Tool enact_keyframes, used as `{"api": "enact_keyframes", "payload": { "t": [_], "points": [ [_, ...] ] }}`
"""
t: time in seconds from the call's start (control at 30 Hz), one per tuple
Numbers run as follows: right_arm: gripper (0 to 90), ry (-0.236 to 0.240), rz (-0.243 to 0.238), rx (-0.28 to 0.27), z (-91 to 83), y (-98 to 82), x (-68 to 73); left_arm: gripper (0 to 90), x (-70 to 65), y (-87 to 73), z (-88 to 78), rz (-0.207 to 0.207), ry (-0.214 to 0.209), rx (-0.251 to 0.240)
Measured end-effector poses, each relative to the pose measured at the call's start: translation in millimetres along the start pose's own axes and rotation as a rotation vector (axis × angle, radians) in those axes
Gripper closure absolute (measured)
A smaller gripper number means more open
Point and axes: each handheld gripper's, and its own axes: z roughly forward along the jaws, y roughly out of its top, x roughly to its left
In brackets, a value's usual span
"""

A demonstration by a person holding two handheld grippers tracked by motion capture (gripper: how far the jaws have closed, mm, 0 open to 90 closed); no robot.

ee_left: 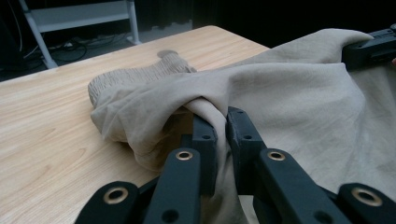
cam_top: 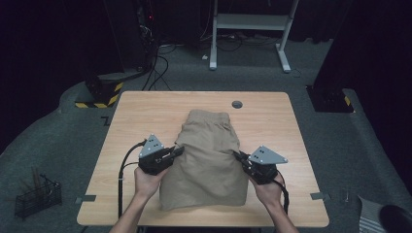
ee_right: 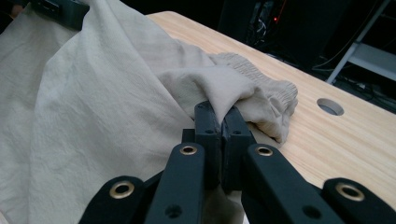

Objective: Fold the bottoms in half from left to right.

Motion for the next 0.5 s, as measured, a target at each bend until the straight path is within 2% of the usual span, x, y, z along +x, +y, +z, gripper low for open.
{"api": "enact_keyframes", "payload": {
  "t": [0.1, 0.5],
  "points": [
    [88.0, 0.001, -0.003, -0.012, -3.0, 1.6, 1.6, 82.9, -2.5, 0.8, -3.1, 0.001, -0.001, -0.015],
    [88.1, 0.012, -0.004, -0.039, -11.8, 5.4, 8.1, 82.9, -7.7, 8.1, -12.7, 0.010, -0.005, -0.022]
  ]
}}
